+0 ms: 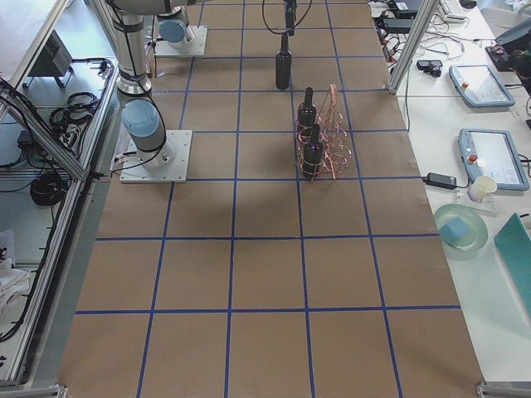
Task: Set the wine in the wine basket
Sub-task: 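Move the right gripper over the bottle and grasp its neck, then lift the bottle with the right gripper and carry it toward the rack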
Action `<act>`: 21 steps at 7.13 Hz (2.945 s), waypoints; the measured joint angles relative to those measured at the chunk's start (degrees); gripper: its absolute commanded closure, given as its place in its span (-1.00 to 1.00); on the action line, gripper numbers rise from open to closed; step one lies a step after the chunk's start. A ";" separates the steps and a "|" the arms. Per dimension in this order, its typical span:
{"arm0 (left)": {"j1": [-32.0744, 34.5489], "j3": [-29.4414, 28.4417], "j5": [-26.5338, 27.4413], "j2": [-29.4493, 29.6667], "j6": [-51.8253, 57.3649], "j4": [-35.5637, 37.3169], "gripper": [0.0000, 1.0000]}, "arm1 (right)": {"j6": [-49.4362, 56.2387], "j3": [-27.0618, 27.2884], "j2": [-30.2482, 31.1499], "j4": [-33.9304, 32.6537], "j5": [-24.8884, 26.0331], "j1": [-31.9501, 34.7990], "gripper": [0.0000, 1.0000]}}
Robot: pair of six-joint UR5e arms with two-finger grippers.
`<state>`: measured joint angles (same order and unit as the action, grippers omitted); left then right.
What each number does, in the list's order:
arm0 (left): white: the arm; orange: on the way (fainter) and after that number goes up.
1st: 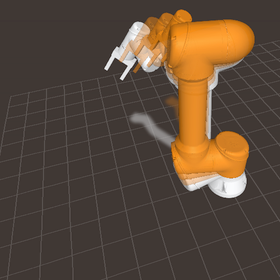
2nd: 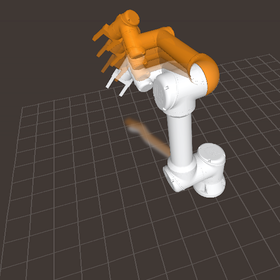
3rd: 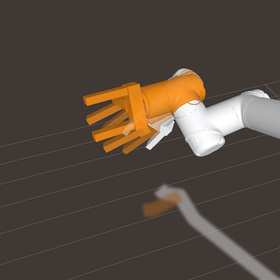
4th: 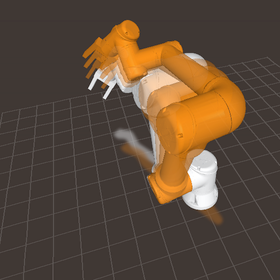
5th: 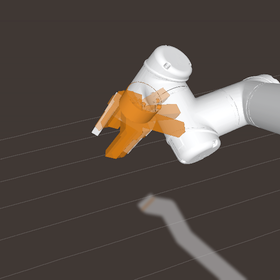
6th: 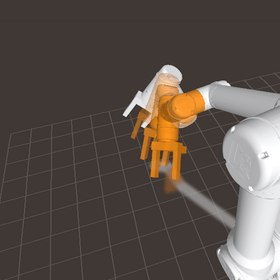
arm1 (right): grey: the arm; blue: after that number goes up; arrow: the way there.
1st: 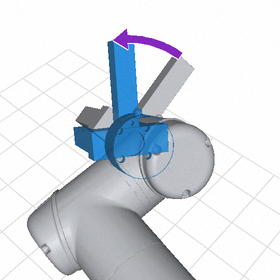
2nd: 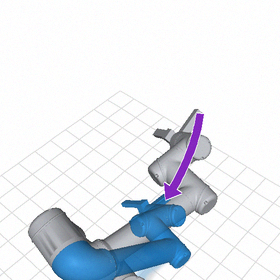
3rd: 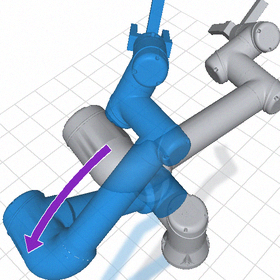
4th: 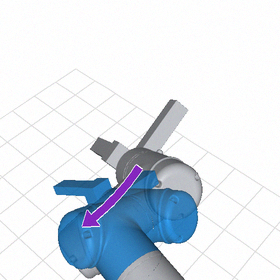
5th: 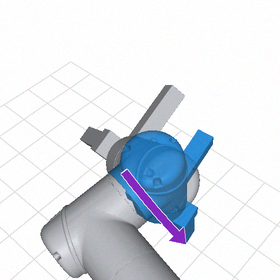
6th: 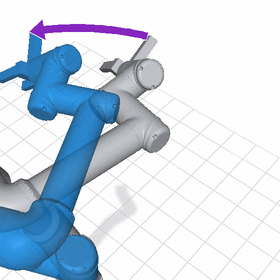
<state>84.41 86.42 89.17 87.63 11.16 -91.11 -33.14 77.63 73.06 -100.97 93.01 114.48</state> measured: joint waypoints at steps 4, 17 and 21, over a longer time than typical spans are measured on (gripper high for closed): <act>-0.03 0.99 0.00 -0.16 0.35 0.05 -1.00 | -1.43 0.34 -3.66 -0.81 -2.47 0.54 -0.87; -0.25 1.12 -2.90 -0.18 0.44 -0.04 -1.00 | -0.40 0.93 -4.88 1.44 -2.63 2.88 1.00; -0.21 1.12 -2.92 -0.18 0.44 -0.03 -1.00 | 5.81 1.11 0.90 6.32 -1.60 -2.74 1.00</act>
<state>84.19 87.54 86.25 87.45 11.60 -91.14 -27.33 78.74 73.96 -94.65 91.41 111.74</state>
